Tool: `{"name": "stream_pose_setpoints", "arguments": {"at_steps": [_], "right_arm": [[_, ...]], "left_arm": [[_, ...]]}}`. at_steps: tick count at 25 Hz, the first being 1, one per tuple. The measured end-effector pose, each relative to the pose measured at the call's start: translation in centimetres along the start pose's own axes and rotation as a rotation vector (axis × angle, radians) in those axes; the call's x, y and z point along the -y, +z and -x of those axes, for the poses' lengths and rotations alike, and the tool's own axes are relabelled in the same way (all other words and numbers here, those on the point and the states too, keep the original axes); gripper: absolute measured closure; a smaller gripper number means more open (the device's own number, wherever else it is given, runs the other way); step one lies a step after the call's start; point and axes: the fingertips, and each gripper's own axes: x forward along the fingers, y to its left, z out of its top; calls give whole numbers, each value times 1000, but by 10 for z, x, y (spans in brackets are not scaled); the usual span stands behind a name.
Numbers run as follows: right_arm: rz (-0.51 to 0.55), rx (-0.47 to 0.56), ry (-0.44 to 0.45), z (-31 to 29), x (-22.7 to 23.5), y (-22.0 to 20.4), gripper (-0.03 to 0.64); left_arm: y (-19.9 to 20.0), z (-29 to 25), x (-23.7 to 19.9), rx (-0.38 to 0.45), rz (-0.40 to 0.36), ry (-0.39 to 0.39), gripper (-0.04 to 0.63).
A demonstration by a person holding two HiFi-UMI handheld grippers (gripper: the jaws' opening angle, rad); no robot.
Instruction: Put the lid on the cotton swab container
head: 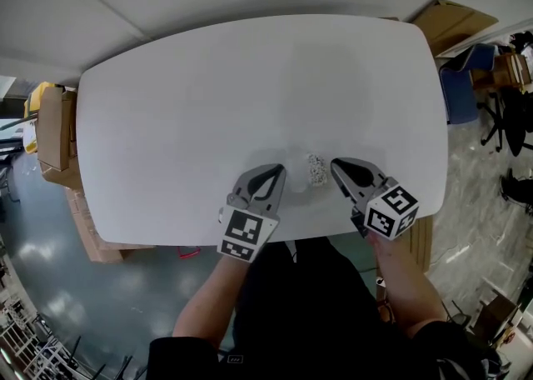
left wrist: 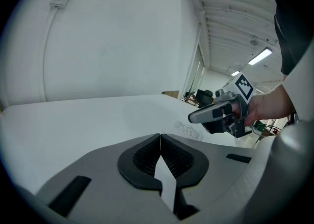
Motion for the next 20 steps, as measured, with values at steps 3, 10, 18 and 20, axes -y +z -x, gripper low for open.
{"name": "stream_pose_setpoints", "arguments": {"at_steps": [3,10,18,20], "right_arm": [[-14,-25,4,-1,3,-12,600],[-56,-29,38,-4,-4,-18,600],[-68,8,52,12,-7,-12,600],[-73,22,49,17,-5,-10,600]], "left_arm": [[7,-3,8,4,-10,-13,584],[19,-9,30,-10,-48,-73,584],[27,-22,53,-32,-77,-114,584],[28,-26,59,-42,-84,-121,584]]}}
